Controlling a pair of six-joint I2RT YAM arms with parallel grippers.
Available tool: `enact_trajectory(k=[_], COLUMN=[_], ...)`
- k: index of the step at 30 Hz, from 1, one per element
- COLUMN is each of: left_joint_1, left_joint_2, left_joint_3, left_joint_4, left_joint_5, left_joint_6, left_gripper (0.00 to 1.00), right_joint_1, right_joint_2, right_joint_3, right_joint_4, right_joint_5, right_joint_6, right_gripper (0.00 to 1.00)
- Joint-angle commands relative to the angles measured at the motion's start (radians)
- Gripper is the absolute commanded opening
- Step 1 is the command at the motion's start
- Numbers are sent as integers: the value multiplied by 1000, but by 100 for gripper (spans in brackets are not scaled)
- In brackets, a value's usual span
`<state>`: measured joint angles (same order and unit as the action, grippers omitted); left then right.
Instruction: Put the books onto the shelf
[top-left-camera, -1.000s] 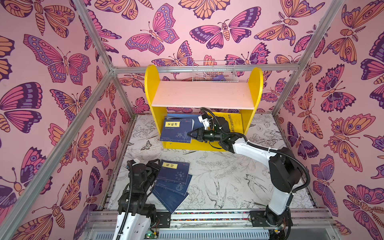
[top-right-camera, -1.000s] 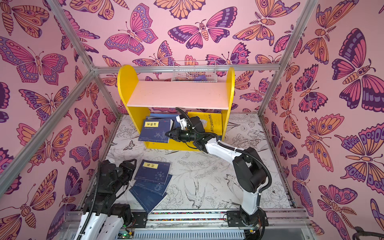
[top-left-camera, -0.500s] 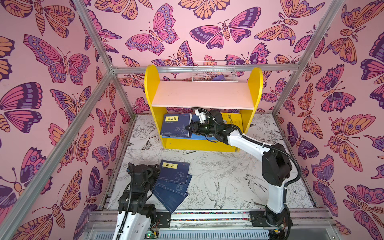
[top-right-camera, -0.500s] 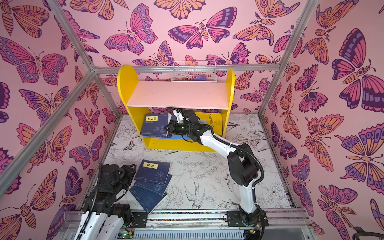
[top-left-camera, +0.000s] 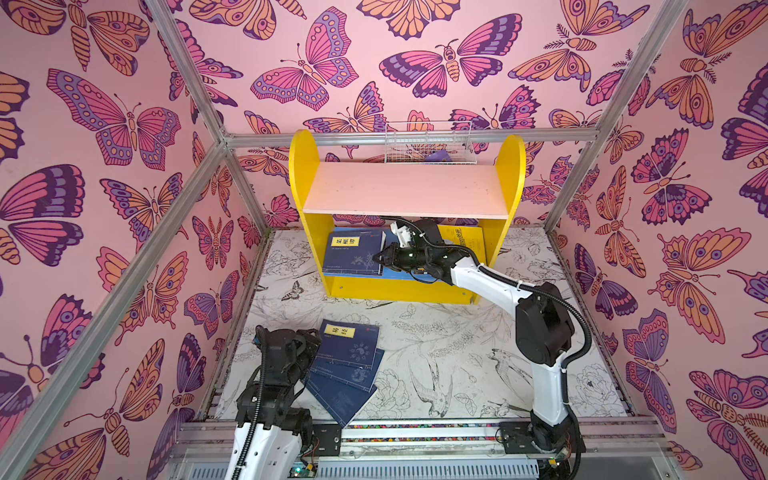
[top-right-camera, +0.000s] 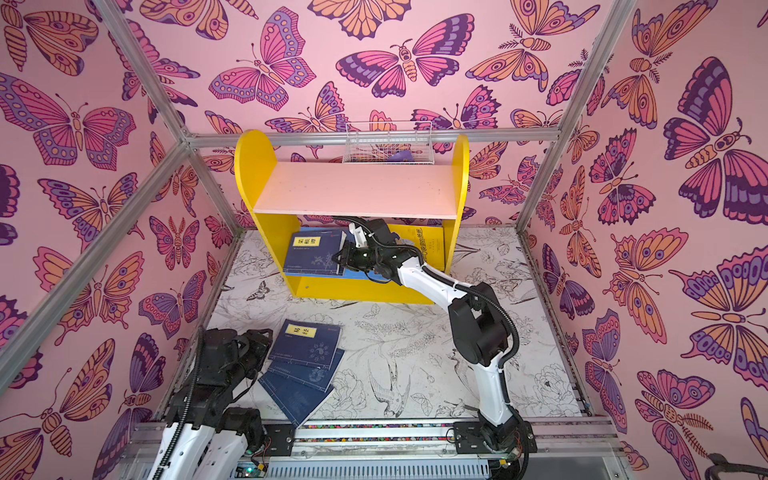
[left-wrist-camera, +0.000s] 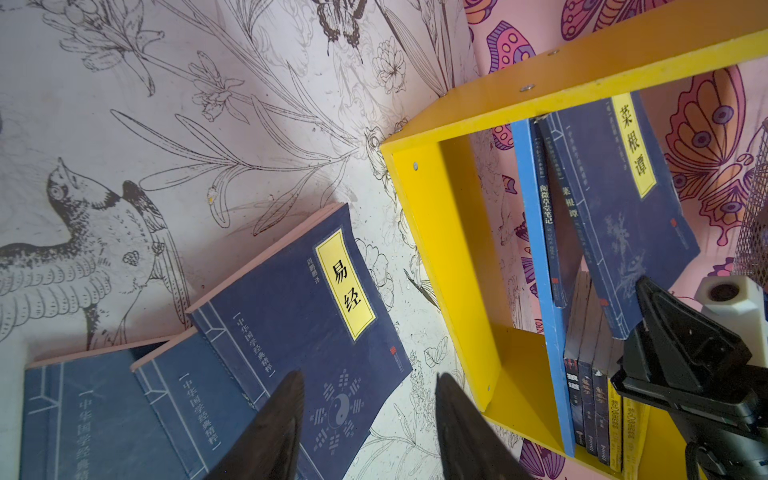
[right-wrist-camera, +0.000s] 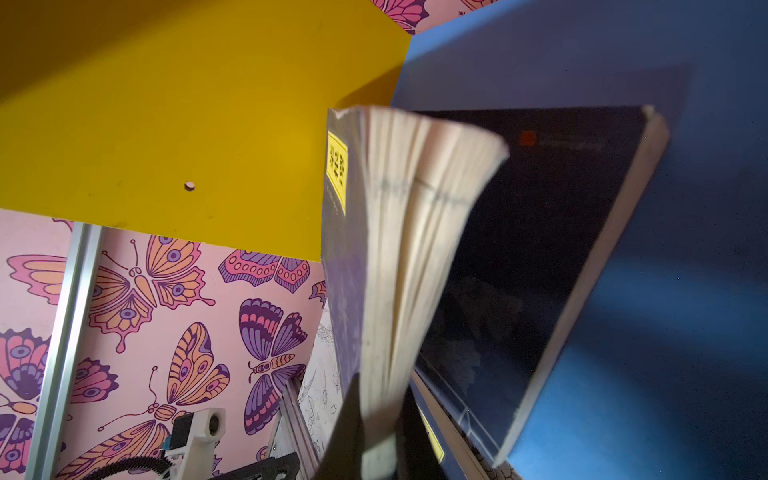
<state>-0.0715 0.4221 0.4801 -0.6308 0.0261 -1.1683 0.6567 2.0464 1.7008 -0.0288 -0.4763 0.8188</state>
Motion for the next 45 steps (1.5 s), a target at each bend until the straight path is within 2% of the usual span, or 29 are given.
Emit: enact_trajectory(k=[1,4,11,16,20,27,30,33,38,39,41,45], left_joint_1=[-1,-2,-1,-3,-2,-3,-2,-4,-3,-4,-4,-2], left_joint_2=[4,7,45,123,178,170,165,161,164,165,168,160], left_joint_3=[-3,-5,-4,31,63,37,23,17,12,12,12,8], left_joint_4=[-23,-19,59,143,167,171,173,171,171,172,173,170], left_joint_5=[3,10,57,98,113,104,104,101,99,100,103,104], left_joint_6=[1,-1,12,36,59,51,38,39,38,37,36,36], left_gripper=[53,53,54,54,54,54,54,54,54,54,54,54], right_joint_1=[13,20,48,58,61,128,163,184,233,234,235,235], right_joint_2=[8,-6,-60,-86,-116,-243,-280,-270,-185,-164,-122,-45], right_joint_3=[36,35,23,18,-4,-127,-163,-146,-50,-34,5,87], right_joint_4=[-4,-20,-94,-142,-137,-149,-186,-268,-385,-391,-401,-427], right_joint_5=[75,124,266,377,392,465,475,397,377,370,353,340], right_joint_6=[-29,-48,-124,-171,-212,-351,-418,-441,-484,-478,-456,-449], right_gripper=[39,54,74,77,76,76,71,59,24,20,15,14])
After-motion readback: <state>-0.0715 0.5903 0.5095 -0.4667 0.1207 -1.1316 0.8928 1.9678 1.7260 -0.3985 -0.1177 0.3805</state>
